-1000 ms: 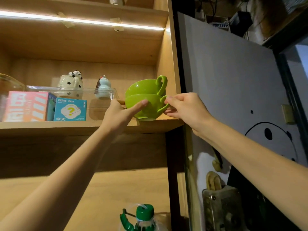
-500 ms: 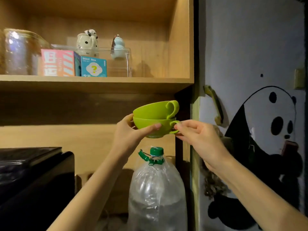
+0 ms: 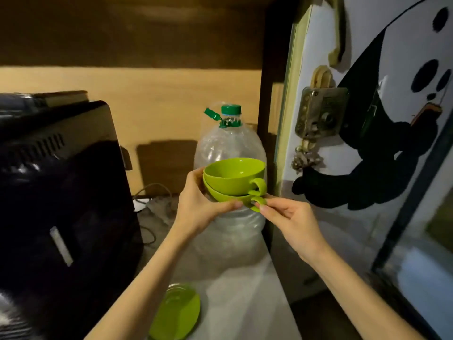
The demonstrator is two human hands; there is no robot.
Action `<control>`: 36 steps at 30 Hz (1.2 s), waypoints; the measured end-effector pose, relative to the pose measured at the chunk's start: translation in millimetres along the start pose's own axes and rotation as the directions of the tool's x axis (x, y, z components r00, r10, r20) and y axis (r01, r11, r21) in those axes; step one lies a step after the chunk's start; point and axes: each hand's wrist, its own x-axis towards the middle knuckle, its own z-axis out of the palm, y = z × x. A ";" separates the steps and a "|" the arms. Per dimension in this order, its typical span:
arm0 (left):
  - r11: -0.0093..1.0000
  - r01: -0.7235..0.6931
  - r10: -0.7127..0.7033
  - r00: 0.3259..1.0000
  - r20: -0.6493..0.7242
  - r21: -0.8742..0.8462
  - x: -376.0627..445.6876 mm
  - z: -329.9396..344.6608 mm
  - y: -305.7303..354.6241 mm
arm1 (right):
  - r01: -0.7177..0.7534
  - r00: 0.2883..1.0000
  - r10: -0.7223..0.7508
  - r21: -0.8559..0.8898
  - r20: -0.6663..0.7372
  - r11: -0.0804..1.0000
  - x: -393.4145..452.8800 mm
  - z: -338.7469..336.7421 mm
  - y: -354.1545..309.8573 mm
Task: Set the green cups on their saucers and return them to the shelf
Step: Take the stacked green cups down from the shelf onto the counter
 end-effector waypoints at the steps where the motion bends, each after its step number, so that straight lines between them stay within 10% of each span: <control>1: 0.999 0.027 -0.027 1.000 0.007 0.025 -7.8 2.2 -11.5 | -0.010 1.000 0.010 -0.011 0.010 1.000 -7.5 1.6 10.6; 36: 0.835 0.439 -0.508 0.847 0.159 0.332 -152.2 47.8 -158.9 | -0.355 0.906 0.419 -0.442 0.052 0.824 -149.9 20.2 193.2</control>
